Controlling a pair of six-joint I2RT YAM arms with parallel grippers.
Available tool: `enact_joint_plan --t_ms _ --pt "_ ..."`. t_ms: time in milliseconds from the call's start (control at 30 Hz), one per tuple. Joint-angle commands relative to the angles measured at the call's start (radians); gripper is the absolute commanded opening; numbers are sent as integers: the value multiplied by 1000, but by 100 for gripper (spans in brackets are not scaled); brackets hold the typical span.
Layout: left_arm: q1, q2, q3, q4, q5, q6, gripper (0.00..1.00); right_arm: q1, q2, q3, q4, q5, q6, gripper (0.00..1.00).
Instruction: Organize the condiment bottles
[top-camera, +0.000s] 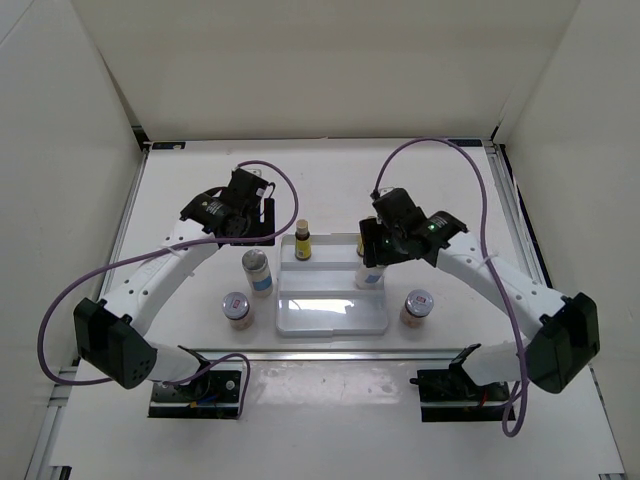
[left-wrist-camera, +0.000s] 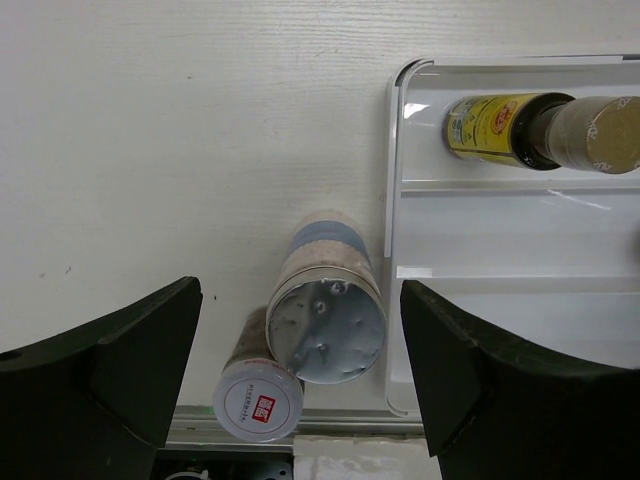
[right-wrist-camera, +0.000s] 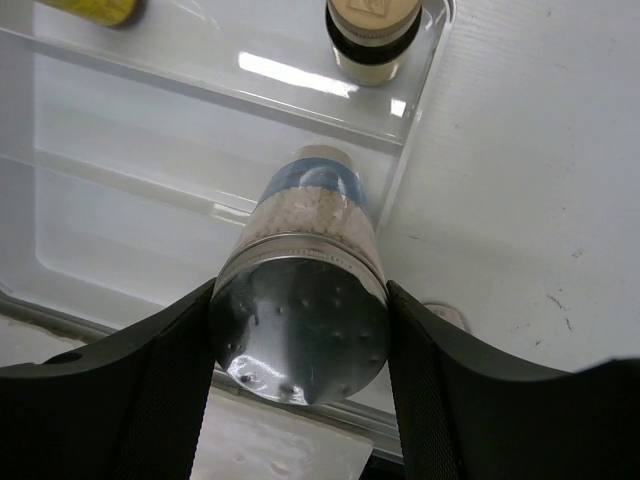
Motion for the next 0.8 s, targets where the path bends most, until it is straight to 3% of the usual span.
enact_joint_plan --t_ms 0,100,200,233,267,300,333,467,567,767 --pt "3 -9 -3 25 20 6 91 1 37 21 21 44 21 10" --pt "3 -9 -3 25 20 6 89 1 60 21 21 32 31 15" --pt "3 0 -3 25 20 15 87 1 71 32 21 32 40 40" --pt "3 0 -3 25 29 15 87 1 80 32 21 32 40 64" --pt "3 9 -3 25 29 15 85 1 80 41 21 42 40 76" --pt "3 9 -3 25 29 15 84 1 80 58 7 42 40 96" --pt "3 18 -3 25 29 15 84 1 80 73 -5 62 40 100" --pt "3 28 -3 25 49 15 83 1 79 177 -96 105 40 100" --pt "3 28 -12 25 81 6 80 1 -9 188 -110 157 72 100" --pt "3 58 -23 25 150 6 79 -8 -274 38 -24 167 72 100"
